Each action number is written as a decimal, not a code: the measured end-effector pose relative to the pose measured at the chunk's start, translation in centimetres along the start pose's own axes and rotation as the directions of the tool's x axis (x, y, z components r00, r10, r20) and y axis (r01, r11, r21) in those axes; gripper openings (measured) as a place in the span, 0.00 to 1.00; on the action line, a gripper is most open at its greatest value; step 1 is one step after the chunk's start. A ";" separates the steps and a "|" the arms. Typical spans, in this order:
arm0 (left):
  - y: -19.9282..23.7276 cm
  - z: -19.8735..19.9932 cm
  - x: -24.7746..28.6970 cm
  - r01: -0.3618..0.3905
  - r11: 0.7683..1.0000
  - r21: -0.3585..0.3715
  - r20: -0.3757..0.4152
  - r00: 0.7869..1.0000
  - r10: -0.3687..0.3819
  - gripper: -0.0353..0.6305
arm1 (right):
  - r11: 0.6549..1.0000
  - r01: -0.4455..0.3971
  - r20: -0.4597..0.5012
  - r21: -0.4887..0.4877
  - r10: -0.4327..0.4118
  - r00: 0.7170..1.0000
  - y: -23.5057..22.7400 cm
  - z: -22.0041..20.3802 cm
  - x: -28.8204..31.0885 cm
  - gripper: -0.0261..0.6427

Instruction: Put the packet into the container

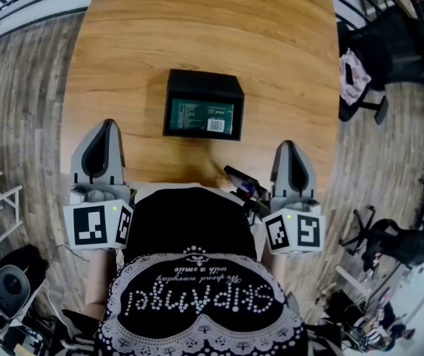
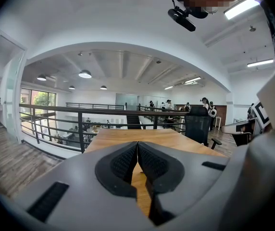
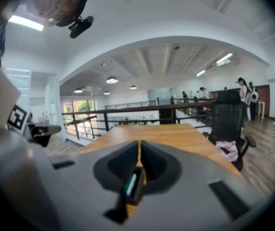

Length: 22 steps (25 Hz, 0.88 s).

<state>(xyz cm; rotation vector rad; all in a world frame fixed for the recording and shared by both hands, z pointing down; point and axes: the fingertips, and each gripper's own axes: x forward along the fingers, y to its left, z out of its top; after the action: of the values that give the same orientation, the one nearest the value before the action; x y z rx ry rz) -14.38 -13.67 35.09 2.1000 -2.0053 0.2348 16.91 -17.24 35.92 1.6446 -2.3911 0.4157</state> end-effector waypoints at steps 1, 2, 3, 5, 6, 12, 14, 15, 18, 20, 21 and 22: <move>0.0 0.0 0.0 0.002 1.000 0.000 0.000 1.000 -0.002 0.10 | 1.000 0.001 -0.001 0.000 -0.001 1.000 0.0 0.0 0.0 0.09; -0.1 0.0 0.0 0.004 1.000 0.000 0.001 1.000 -0.004 0.10 | 1.000 0.002 -0.001 0.000 -0.002 1.000 -0.1 -0.1 -0.1 0.10; -0.1 0.0 0.0 0.006 1.000 0.000 0.002 1.000 -0.006 0.10 | 1.000 0.003 -0.001 0.000 -0.003 1.000 -0.1 -0.1 -0.1 0.10; -0.2 0.1 0.1 0.008 1.000 0.000 0.003 1.000 -0.008 0.10 | 1.000 0.006 -0.001 0.000 -0.006 1.000 -0.1 -0.1 -0.2 0.09; -0.2 0.1 0.1 0.009 1.000 0.000 0.003 1.000 -0.009 0.10 | 1.000 0.007 -0.003 -0.001 -0.007 1.000 -0.1 -0.1 -0.2 0.09; -0.4 0.1 0.2 0.019 1.000 -0.001 0.006 1.000 -0.019 0.10 | 1.000 0.007 -0.007 -0.004 -0.007 1.000 0.0 -0.3 -0.2 0.09; -0.4 0.1 0.3 0.024 1.000 -0.001 0.007 1.000 -0.024 0.10 | 1.000 0.009 -0.007 -0.006 -0.009 1.000 0.0 -0.3 -0.2 0.09; -0.4 0.0 0.3 0.025 1.000 -0.002 0.007 1.000 -0.025 0.10 | 1.000 0.010 -0.007 -0.007 -0.010 1.000 0.0 -0.3 -0.2 0.09; -0.5 0.0 0.1 0.026 1.000 -0.003 0.004 1.000 -0.026 0.10 | 1.000 0.011 -0.007 -0.009 -0.012 1.000 -0.1 -0.2 -0.3 0.10; -0.6 0.0 0.1 0.027 1.000 -0.005 0.004 1.000 -0.027 0.10 | 1.000 0.012 -0.008 -0.009 -0.012 1.000 -0.1 -0.2 -0.3 0.09; -0.6 0.0 0.1 0.027 1.000 -0.006 0.004 1.000 -0.027 0.10 | 1.000 0.013 -0.008 -0.009 -0.013 1.000 -0.2 -0.2 -0.3 0.09; -0.6 0.0 0.2 0.028 1.000 -0.009 0.004 1.000 -0.028 0.10 | 1.000 0.014 -0.009 -0.008 -0.014 1.000 -0.2 -0.2 -0.3 0.09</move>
<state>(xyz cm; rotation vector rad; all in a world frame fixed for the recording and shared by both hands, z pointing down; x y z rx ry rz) -13.75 -13.80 35.11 2.1237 -1.9737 0.2168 17.21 -16.94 36.07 1.6512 -2.3701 0.4095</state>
